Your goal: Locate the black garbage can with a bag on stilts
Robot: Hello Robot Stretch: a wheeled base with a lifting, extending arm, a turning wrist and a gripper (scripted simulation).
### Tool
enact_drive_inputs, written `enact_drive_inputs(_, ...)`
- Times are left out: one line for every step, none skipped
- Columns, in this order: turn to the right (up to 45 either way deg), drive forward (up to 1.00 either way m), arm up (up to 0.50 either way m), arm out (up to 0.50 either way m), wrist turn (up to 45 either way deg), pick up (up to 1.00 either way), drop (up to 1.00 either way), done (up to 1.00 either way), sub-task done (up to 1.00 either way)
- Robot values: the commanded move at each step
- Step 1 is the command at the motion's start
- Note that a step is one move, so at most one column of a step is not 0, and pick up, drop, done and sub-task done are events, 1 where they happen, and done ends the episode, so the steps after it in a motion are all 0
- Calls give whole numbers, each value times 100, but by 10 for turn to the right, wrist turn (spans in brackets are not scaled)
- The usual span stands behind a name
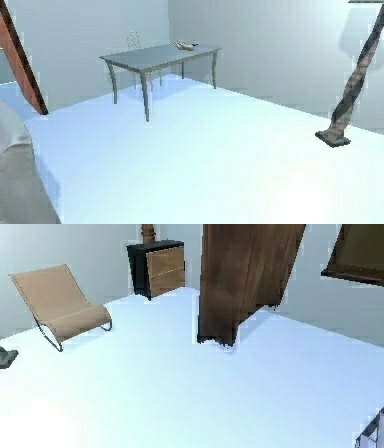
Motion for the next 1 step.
enact_drive_inputs(-180,0,0,0,0,0,0,0,0)
